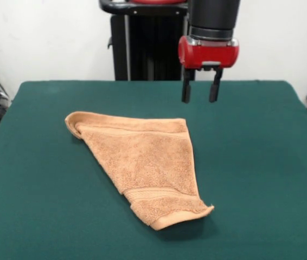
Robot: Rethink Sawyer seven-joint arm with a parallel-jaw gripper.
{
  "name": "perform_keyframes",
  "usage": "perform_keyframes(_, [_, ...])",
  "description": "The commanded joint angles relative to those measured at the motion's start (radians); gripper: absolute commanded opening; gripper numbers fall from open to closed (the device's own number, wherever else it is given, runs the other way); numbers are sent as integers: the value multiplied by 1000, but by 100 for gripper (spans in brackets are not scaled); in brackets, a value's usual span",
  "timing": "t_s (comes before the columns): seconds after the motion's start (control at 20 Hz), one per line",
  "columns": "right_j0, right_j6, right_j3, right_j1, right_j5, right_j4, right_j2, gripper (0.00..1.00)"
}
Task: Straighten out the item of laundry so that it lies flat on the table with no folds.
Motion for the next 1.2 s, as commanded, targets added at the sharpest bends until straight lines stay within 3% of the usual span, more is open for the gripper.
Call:
perform_keyframes(0.05, [12,61,-203,72,171,34,105,100])
perform_keyframes(0.4, [-45,28,-235,65,207,32,153,100])
perform_keyframes(0.7, [-99,8,-137,41,142,-2,204,100])
perform_keyframes(0.8, [-126,-30,-174,31,199,6,227,100])
perform_keyframes(0.95, [-169,-24,-57,8,130,-35,241,100])
perform_keyframes(1.2, [-234,-53,-10,-9,130,-67,271,100])
